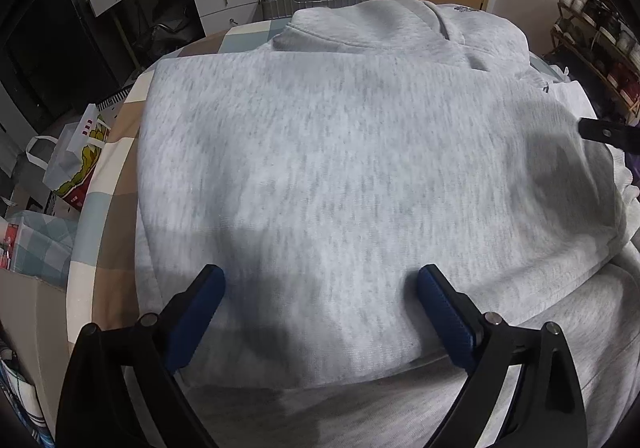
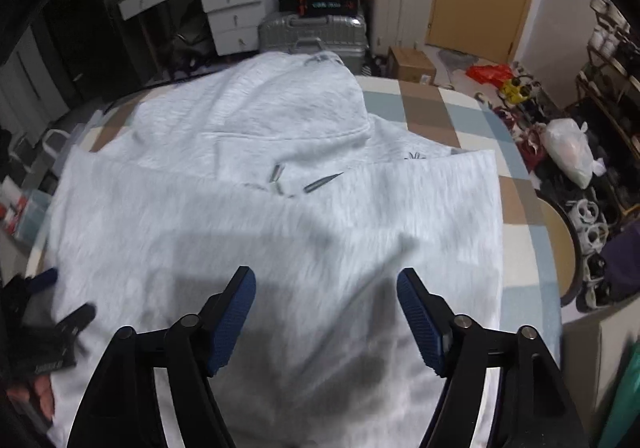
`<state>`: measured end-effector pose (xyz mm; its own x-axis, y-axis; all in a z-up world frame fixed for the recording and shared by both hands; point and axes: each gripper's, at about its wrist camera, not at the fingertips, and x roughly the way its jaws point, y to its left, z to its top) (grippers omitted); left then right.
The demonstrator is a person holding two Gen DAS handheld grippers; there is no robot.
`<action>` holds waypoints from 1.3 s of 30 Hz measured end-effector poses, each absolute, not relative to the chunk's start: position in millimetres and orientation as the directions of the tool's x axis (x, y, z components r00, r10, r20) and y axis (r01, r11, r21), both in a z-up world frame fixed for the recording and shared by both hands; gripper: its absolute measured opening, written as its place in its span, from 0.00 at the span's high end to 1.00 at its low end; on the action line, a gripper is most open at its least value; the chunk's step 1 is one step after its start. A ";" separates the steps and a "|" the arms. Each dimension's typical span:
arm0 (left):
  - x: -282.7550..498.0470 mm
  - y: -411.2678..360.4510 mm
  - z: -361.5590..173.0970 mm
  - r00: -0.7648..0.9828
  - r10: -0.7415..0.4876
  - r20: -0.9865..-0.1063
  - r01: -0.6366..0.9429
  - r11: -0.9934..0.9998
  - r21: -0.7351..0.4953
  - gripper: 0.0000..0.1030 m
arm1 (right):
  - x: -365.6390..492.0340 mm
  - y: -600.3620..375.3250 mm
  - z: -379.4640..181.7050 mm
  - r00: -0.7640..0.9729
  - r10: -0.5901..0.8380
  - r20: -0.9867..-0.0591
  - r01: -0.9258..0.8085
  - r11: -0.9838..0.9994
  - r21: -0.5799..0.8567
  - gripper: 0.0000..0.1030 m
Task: Fold large clothes
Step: 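Smooth the folded hoodie with the right gripper, then grasp the hem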
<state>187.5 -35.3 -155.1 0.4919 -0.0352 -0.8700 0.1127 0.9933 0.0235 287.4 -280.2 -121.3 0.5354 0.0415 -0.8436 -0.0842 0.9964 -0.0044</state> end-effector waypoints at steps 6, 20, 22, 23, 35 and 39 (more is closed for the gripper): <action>188.7 -36.3 -157.1 0.492 -0.042 -0.870 0.114 0.993 0.017 0.02 | 315.6 -288.0 -159.2 0.473 -0.021 -0.881 -0.042 0.998 -0.046 0.12; 186.8 -37.8 -150.6 0.492 -0.060 -0.869 0.101 0.995 -0.011 0.02 | 243.1 -315.4 -139.5 0.485 -0.065 -0.872 -0.128 0.981 -0.145 0.18; 185.2 -38.2 -148.0 0.490 -0.077 -0.868 0.102 0.994 -0.030 0.02 | 236.9 -316.3 -154.9 0.464 -0.076 -0.883 -0.141 0.977 -0.158 0.20; 184.7 -38.3 -147.5 0.490 -0.079 -0.868 0.103 0.994 -0.032 0.02 | 241.5 -320.1 -156.0 0.478 -0.062 -0.876 -0.130 0.982 -0.140 0.20; 182.6 -29.8 -155.8 0.537 -0.061 -0.841 0.069 0.997 -0.028 0.02 | 325.2 -302.3 -58.4 0.549 0.126 -0.826 -0.062 0.992 0.111 0.25; 175.5 -36.2 -160.7 0.591 -0.026 -0.806 0.081 0.996 0.027 0.02 | 392.6 -268.1 -59.2 0.563 0.218 -0.797 -0.039 0.971 0.238 0.25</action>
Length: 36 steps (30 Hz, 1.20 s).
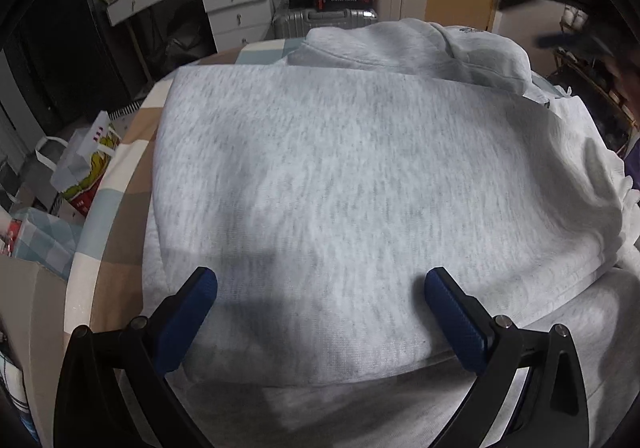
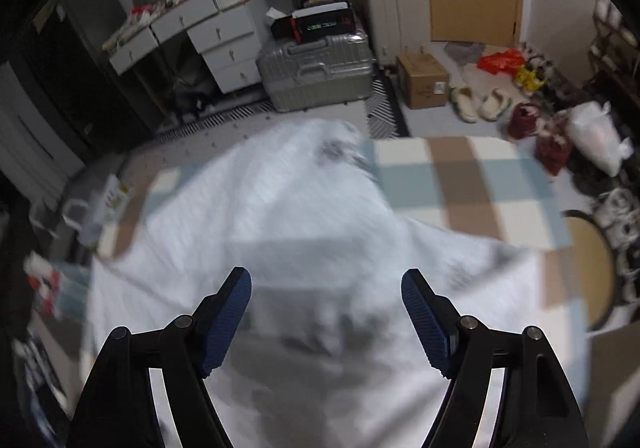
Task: Fold large clothes
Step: 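Smooth the folded hoodie with the right gripper, then grasp the hem, then lift the grasped grey hoodie high with the right gripper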
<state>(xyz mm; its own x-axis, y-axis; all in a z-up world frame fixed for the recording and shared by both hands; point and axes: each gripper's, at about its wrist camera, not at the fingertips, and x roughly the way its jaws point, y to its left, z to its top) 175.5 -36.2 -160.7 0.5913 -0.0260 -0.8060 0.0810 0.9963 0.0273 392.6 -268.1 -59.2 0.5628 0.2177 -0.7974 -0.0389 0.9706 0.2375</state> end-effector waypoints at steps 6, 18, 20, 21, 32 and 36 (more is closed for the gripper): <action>179.7 -34.4 -160.0 0.592 -0.023 -0.806 0.074 0.997 0.026 0.01 | 481.5 -203.4 -102.1 0.524 0.088 -0.847 -0.023 0.996 0.089 0.31; 180.4 -33.9 -160.9 0.588 -0.017 -0.809 0.071 0.997 0.030 0.01 | 426.2 -211.7 -82.6 0.601 0.007 -0.799 -0.183 0.975 -0.130 0.95; 180.9 -34.4 -161.0 0.586 -0.016 -0.810 0.071 0.997 0.032 0.01 | 409.1 -215.5 -86.2 0.586 -0.007 -0.810 -0.215 0.963 -0.164 0.95; 181.1 -34.6 -161.0 0.585 -0.014 -0.811 0.070 0.997 0.033 0.01 | 401.5 -219.6 -89.8 0.568 -0.006 -0.823 -0.213 0.965 -0.155 0.95; 179.5 -34.7 -161.1 0.591 -0.005 -0.806 0.060 0.997 0.038 0.01 | 312.3 -238.7 -110.9 0.445 0.232 -0.865 -0.283 0.953 0.110 0.97; 179.2 -35.1 -161.0 0.593 -0.004 -0.805 0.058 0.998 0.038 0.01 | 349.8 -250.7 -74.4 0.532 0.265 -0.804 -0.184 0.963 0.196 0.41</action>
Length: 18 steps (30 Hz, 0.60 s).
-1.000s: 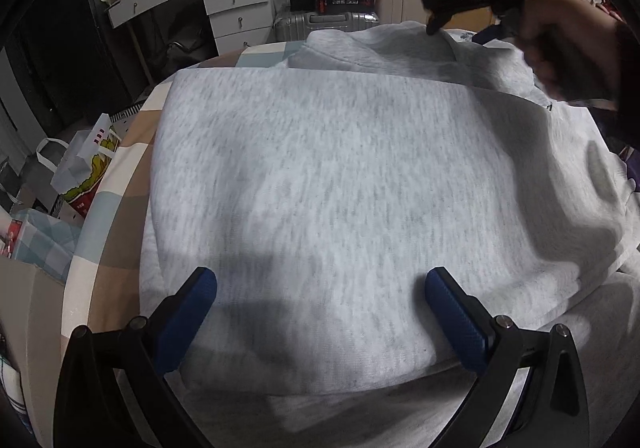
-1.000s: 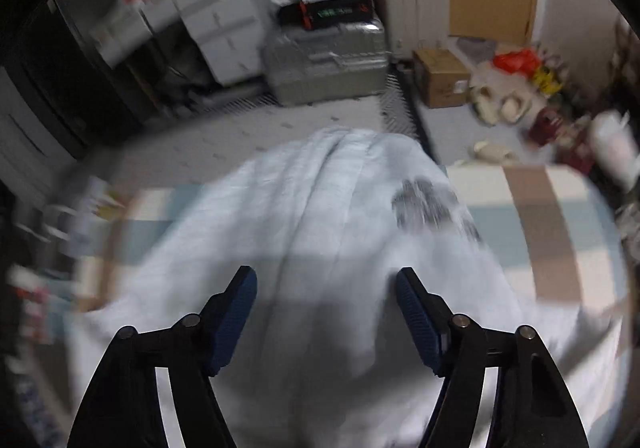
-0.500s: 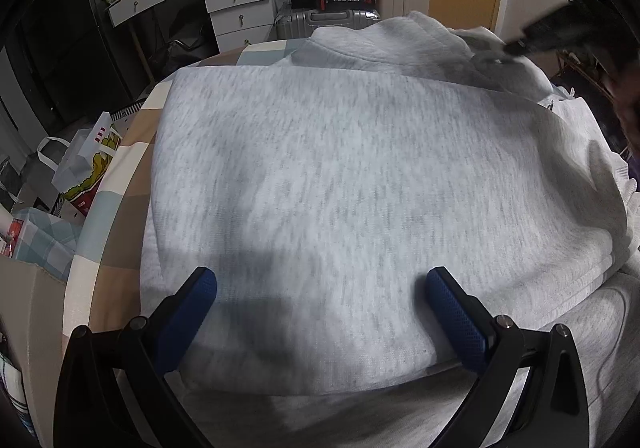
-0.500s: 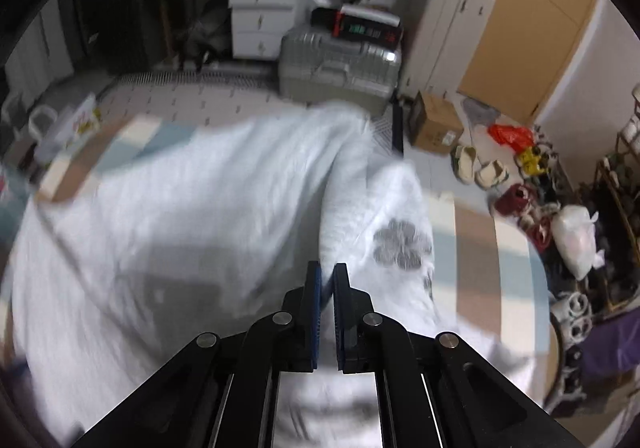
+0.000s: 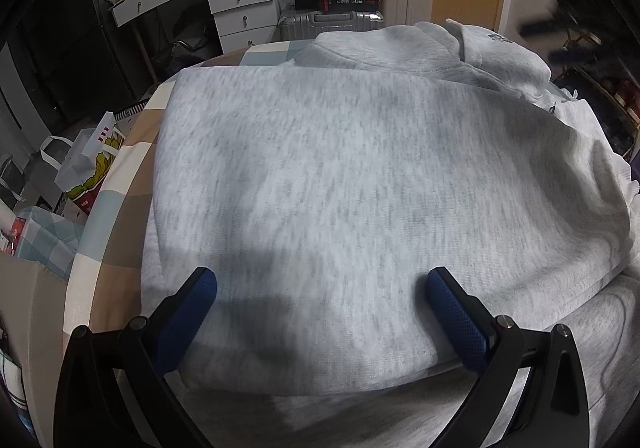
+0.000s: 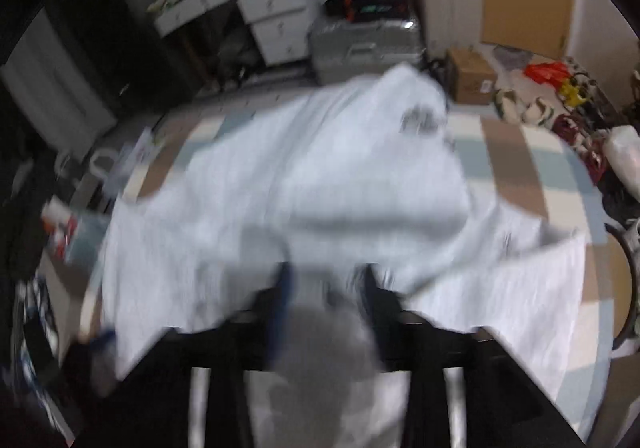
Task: Fold large clothes
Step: 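Lift the grasped grey hoodie high with the right gripper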
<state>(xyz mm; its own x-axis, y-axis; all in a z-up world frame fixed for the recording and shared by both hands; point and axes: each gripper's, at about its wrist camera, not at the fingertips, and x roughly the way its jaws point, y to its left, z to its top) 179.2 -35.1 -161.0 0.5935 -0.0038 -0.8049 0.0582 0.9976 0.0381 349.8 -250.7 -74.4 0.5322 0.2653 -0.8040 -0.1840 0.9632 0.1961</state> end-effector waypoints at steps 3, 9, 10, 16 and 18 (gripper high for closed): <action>178.5 -35.1 -160.8 0.598 -0.002 -0.802 0.057 0.998 0.040 0.01 | 398.0 -247.8 -62.3 0.592 0.218 -0.776 -0.100 0.975 0.198 0.31; 179.0 -36.2 -160.6 0.600 -0.002 -0.800 0.056 0.998 0.039 0.01 | 485.5 -213.5 -102.9 0.470 0.059 -0.881 0.010 0.997 0.072 0.32; 179.3 -36.1 -160.6 0.599 -0.004 -0.801 0.056 0.998 0.038 0.01 | 495.1 -208.2 -107.1 0.485 -0.035 -0.874 0.010 0.999 -0.035 0.32; 179.9 -36.6 -161.0 0.598 -0.001 -0.802 0.055 0.998 0.039 0.01 | 495.5 -223.9 -127.8 0.438 -0.339 -0.832 0.003 0.927 -0.376 0.97; 179.4 -36.2 -161.2 0.598 -0.003 -0.802 0.056 0.998 0.038 0.01 | 484.6 -230.3 -124.6 0.441 -0.339 -0.831 -0.042 0.917 -0.397 0.97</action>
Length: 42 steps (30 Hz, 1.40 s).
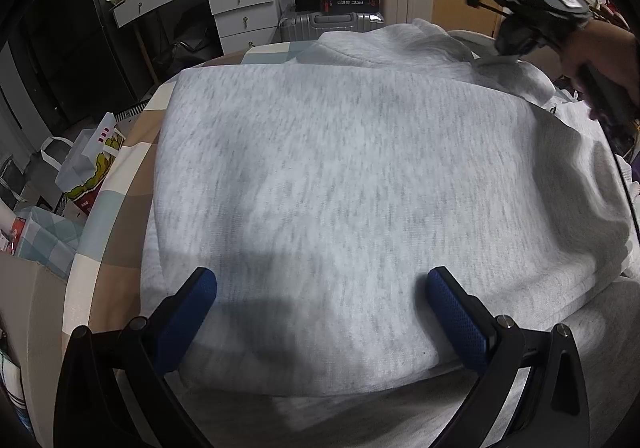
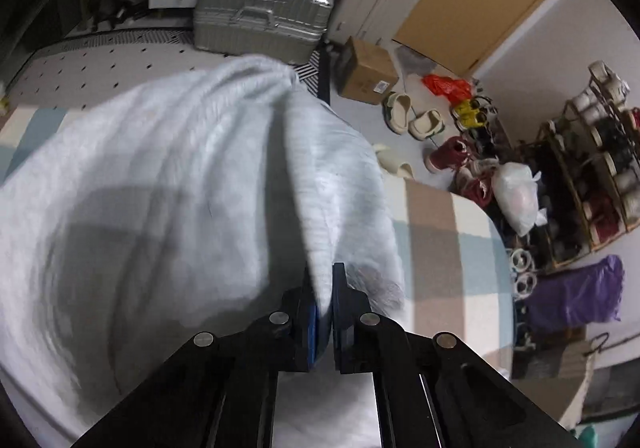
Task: Fold large clothes
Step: 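Lift the grasped grey hoodie high with the right gripper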
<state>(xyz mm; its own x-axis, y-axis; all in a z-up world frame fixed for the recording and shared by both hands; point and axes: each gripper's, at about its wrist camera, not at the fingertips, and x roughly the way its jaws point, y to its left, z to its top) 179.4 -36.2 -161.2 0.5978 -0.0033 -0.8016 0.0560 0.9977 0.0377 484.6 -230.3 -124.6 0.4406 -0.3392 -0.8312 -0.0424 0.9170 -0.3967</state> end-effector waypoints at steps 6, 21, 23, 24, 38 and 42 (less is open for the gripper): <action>179.5 -35.4 -161.1 0.596 -0.003 -0.803 0.057 0.998 0.039 0.01 | 428.3 -229.1 -104.1 0.524 -0.339 -0.782 -0.113 0.882 -0.458 0.94; 179.8 -34.7 -160.8 0.600 -0.001 -0.800 0.056 0.998 0.040 0.01 | 325.8 -271.8 -100.7 0.396 0.258 -0.881 -0.188 0.962 0.198 0.97; 179.8 -34.8 -160.9 0.600 -0.001 -0.800 0.055 0.998 0.040 0.01 | 339.1 -268.9 -77.0 0.472 0.237 -0.849 -0.177 0.969 0.172 0.94; 179.9 -34.6 -160.9 0.600 -0.001 -0.800 0.056 0.998 0.040 0.01 | 347.6 -272.0 -69.7 0.499 0.233 -0.835 -0.164 0.971 0.172 0.76; 181.2 -35.4 -160.9 0.597 0.002 -0.803 0.049 0.998 0.040 0.01 | 512.6 -232.2 -110.5 0.407 -0.360 -0.840 0.115 0.932 -0.344 0.38; 181.5 -35.3 -160.6 0.597 0.005 -0.803 0.047 0.998 0.041 0.01 | 508.7 -230.6 -126.6 0.382 -0.528 -0.758 -0.014 0.817 -0.576 0.71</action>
<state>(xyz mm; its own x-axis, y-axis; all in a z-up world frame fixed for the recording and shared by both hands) 181.5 -35.3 -160.6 0.5965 0.0048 -0.8026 0.0475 0.9980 0.0413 508.7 -230.6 -126.6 0.3819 -0.5283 -0.7583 -0.0143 0.8170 -0.5764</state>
